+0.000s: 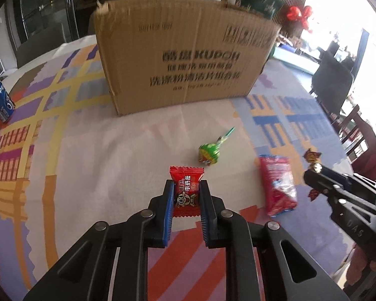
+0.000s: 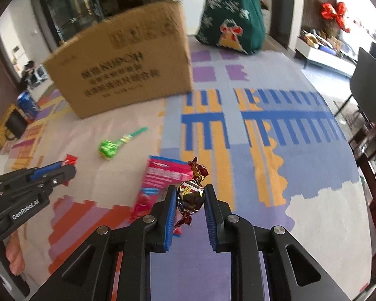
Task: Organize snacks
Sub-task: 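Carry the red candy and gold candy over the box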
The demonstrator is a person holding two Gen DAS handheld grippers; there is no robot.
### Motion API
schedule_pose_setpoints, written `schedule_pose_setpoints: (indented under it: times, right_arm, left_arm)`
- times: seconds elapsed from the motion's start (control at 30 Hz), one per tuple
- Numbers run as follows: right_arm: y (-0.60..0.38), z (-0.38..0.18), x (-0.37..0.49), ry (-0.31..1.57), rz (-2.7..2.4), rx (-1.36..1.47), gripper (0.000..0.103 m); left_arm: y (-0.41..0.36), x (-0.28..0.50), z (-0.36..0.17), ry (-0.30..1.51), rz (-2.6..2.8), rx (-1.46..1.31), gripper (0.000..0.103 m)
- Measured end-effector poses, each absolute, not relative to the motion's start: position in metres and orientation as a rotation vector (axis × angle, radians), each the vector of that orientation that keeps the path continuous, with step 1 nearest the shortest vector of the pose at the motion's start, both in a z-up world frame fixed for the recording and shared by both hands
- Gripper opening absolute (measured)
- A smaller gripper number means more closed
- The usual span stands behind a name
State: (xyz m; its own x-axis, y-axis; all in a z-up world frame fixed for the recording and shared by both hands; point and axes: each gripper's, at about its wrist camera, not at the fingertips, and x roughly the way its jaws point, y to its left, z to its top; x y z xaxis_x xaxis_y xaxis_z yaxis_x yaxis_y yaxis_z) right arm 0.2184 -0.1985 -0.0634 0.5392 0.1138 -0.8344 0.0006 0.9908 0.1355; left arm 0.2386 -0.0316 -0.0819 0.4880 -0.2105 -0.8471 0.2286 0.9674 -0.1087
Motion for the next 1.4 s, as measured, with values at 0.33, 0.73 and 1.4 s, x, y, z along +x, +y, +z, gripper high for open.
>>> schedule_pose_setpoints:
  times: [0.33,0.73,1.4]
  right_arm:
    - [-0.183,-0.032,0.214,0.907,0.169,0.121,0.023]
    - [-0.166,0.011,0.225,0.793,0.243,0.112,0.023]
    - [-0.143,0.061,0.282,0.671,0.287,0.084,0.023]
  left_arm:
    - [-0.036,0.224,-0.039,0.931,-0.297,0.011,0.020]
    - [-0.039,0.230,0.001,0.820,-0.308,0.032,0.020]
    - [-0.026,0.280,0.048,0.693,-0.255,0.053,0.020]
